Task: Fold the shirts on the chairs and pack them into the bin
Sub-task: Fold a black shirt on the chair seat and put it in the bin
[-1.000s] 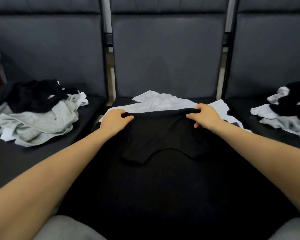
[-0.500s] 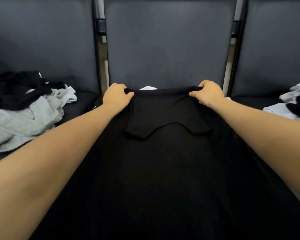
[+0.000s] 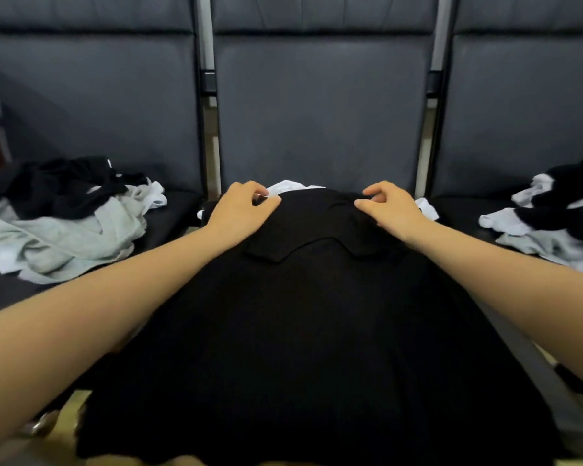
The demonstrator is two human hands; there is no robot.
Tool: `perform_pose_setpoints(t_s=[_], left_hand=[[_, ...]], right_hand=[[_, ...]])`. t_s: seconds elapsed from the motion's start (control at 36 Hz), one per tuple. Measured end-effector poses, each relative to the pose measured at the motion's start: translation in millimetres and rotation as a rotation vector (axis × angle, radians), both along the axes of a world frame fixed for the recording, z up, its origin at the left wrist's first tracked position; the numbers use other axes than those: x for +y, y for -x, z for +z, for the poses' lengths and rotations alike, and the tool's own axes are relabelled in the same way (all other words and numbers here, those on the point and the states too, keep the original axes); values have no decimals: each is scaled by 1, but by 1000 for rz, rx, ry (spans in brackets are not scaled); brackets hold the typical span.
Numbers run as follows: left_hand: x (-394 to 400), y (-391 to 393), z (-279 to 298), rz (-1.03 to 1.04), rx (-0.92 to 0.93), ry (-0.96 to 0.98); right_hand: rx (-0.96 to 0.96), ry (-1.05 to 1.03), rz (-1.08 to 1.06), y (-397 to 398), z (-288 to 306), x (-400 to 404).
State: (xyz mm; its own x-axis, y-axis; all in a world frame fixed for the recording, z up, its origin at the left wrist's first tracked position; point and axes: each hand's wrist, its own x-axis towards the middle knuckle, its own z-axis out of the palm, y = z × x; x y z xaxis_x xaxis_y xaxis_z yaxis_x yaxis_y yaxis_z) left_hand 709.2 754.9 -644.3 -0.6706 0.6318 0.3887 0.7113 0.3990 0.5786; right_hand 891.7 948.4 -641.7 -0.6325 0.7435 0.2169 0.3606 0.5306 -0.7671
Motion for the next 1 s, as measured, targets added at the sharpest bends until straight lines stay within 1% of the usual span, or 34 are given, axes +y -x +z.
perform_pose_setpoints(t_s=[0.06, 0.11, 0.19, 0.28, 0.33, 0.39, 0.44, 0.47, 0.53, 0.58, 0.64, 0.69, 0.75, 0.86, 1.0], left_hand=[[-20, -32, 8, -111, 59, 37], [-46, -66, 12, -229, 133, 102], [-83, -102, 10, -363, 192, 207], [-114, -127, 1, -510, 244, 280], [-131, -140, -3, -602, 282, 335], [-142, -146, -8, -669, 359, 404], [-154, -150, -14, -717, 511, 512], [-160, -151, -19, -728, 588, 553], [-169, -151, -27, -727, 692, 562], [-175, -148, -33, -719, 727, 544], [-177, -145, -38, -707, 709, 536], [-178, -142, -41, -690, 608, 494], [-176, -138, -42, -689, 482, 435], [-173, -134, -41, -715, 377, 374], [-171, -134, -39, -710, 255, 347]], right_hand=[[53, 100, 69, -16, 5, -21], [43, 112, 146, -36, 7, -47], [-37, 44, 281, -64, 8, -81], [-165, -91, 413, -91, 3, -112], [-247, -228, 498, -111, -1, -132], [-367, -475, 593, -129, -3, -146], [-460, -745, 699, -146, -4, -157], [-473, -827, 745, -154, -4, -163], [-468, -905, 818, -165, -11, -173], [-455, -1013, 862, -169, -24, -180], [-408, -1104, 850, -169, -37, -182], [-350, -1097, 823, -168, -43, -180], [-298, -1034, 824, -167, -43, -177], [-255, -904, 807, -164, -37, -172], [-250, -607, 744, -154, -30, -170]])
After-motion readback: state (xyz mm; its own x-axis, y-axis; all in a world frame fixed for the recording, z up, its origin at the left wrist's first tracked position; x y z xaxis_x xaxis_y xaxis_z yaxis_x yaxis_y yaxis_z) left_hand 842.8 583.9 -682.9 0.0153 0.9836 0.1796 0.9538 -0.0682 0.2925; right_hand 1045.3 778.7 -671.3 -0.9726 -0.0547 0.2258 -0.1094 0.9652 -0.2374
